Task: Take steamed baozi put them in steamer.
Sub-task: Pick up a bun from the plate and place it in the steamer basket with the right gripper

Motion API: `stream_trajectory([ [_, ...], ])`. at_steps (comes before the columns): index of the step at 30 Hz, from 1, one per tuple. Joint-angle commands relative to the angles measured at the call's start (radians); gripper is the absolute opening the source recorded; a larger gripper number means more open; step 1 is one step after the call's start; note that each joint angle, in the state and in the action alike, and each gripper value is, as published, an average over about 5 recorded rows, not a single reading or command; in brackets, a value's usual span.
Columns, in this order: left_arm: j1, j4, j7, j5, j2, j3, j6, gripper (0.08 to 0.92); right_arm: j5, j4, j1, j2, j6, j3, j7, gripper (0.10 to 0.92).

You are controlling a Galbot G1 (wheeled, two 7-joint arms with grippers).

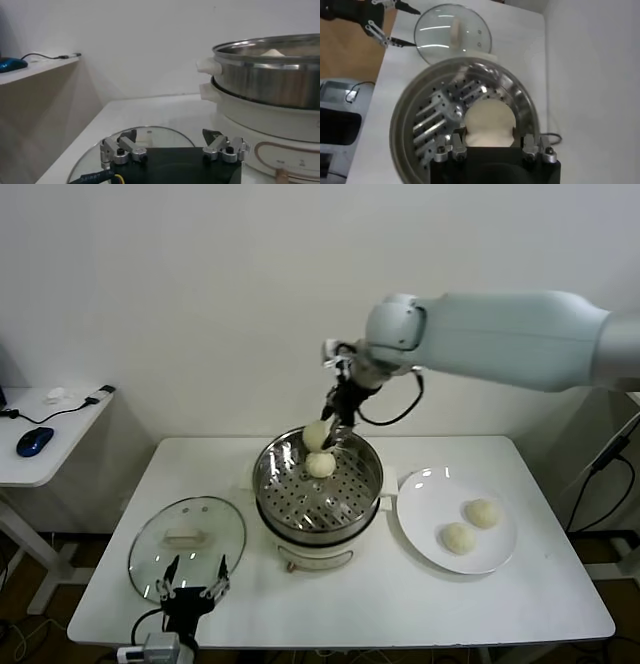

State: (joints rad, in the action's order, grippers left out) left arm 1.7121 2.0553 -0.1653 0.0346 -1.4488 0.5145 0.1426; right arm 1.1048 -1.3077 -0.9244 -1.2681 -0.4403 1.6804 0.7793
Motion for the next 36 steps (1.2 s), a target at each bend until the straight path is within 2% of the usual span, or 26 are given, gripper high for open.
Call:
stream_trajectory([
  [1, 0.0, 0.0, 0.0, 0.0, -0.004, -0.004, 0.0, 0.823, 0.02, 0.103, 0.171, -0.211, -0.091, 0.005, -0.115, 0.628],
  [15, -0.003, -0.007, 0.001, 0.001, -0.001, -0.009, -0.001, 0.823, -0.041, 0.209, 0.298, -0.235, -0.086, -0.011, -0.135, 0.628],
  [20, -0.002, -0.004, 0.001, 0.004, 0.0, -0.009, 0.001, 0.823, -0.046, 0.203, 0.29, -0.225, -0.074, -0.024, -0.127, 0.629],
  [23, 0.0, 0.003, 0.002, 0.007, 0.0, -0.009, 0.003, 0.823, -0.066, 0.181, 0.24, -0.198, -0.041, -0.015, -0.08, 0.664],
  [29, 0.0, 0.014, 0.003, 0.01, -0.001, -0.01, 0.008, 0.823, -0.172, 0.097, 0.071, -0.051, 0.118, 0.047, 0.118, 0.803],
  [33, -0.002, 0.02, 0.004, 0.011, 0.0, -0.012, 0.01, 0.823, -0.219, 0.013, -0.066, 0.148, 0.209, 0.086, 0.253, 0.82],
  [36, -0.005, 0.02, 0.005, 0.011, 0.0, -0.013, 0.012, 0.823, -0.24, -0.064, -0.16, 0.293, 0.236, 0.14, 0.292, 0.822],
])
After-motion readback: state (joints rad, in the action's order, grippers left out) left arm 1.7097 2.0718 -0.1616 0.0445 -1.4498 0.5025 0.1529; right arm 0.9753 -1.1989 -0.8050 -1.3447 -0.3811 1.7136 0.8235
